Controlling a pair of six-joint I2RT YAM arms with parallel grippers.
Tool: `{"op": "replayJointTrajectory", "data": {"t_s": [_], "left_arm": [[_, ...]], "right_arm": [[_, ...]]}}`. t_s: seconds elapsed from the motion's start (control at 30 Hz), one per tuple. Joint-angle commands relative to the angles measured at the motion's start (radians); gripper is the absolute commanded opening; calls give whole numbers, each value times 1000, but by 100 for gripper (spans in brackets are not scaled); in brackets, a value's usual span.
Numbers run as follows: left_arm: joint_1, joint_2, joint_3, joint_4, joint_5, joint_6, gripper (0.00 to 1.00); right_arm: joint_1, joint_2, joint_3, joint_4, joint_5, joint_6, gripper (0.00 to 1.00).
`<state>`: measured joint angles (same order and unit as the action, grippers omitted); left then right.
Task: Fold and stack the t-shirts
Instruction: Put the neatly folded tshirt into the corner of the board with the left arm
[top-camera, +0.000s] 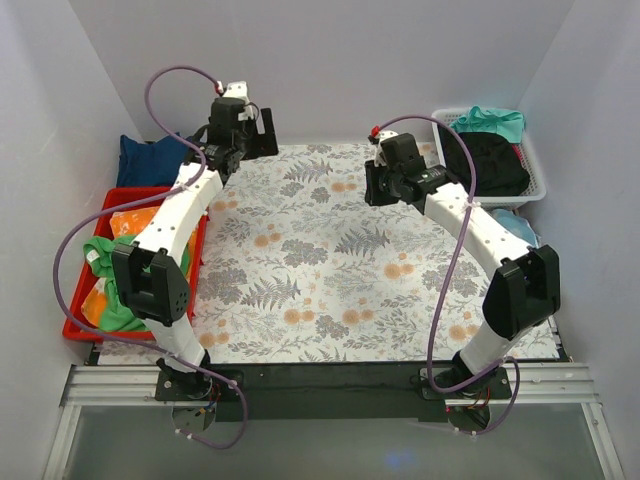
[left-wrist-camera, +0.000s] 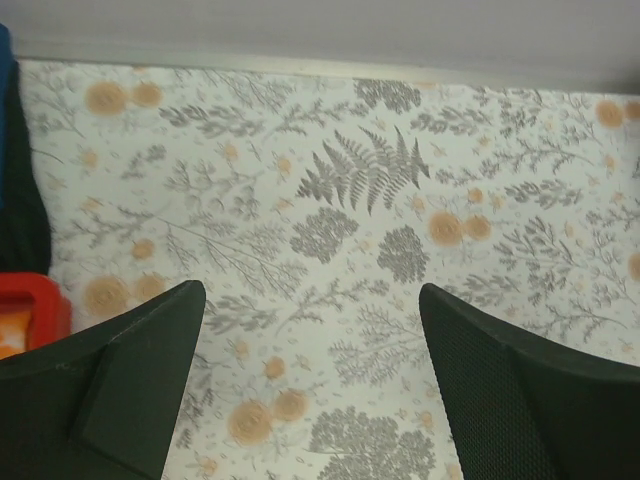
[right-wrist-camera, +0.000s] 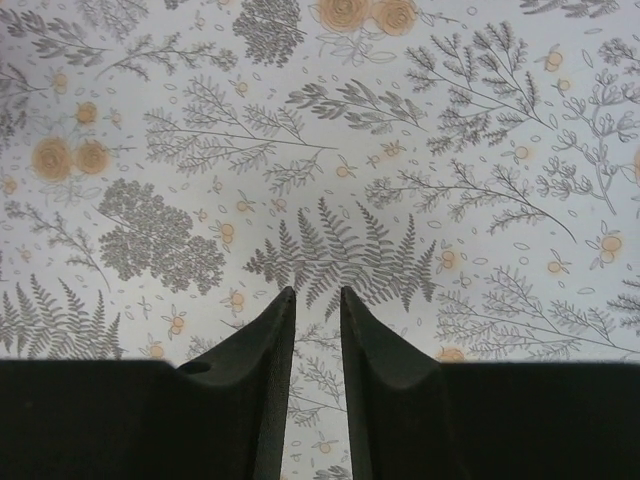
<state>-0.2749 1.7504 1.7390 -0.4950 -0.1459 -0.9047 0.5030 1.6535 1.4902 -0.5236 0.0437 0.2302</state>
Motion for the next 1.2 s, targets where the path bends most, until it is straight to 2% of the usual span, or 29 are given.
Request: {"op": "replayJointTrajectory", "data": {"t_s": [0.0, 0.17, 0.33, 0.47, 0.6, 0.97, 1.17], "left_arm": [[-52, -46, -93, -88, -80, -97, 88], [-135, -75, -196, -60, -89, -131, 89], [-207, -74, -242, -79, -213, -163, 93], [-213, -95, -265, -79, -282, -162, 97], [-222, -106, -269, -80, -372, -142, 98], [-224, -137, -282, -73, -489, -145, 98], [-162, -127, -222, -80, -462, -114, 98]], "right_arm": [[-15, -57, -45, 23, 59, -51, 32], [-63, -116, -116, 54, 76, -77, 37], [-132, -172, -171, 83, 42, -81, 38], [-153, -198, -206, 89, 28, -78, 38], [-162, -224, -237, 93, 27, -75, 38], [-184, -210, -237, 111, -36, -48, 38], [-184, -221, -260, 125, -82, -25, 38]]}}
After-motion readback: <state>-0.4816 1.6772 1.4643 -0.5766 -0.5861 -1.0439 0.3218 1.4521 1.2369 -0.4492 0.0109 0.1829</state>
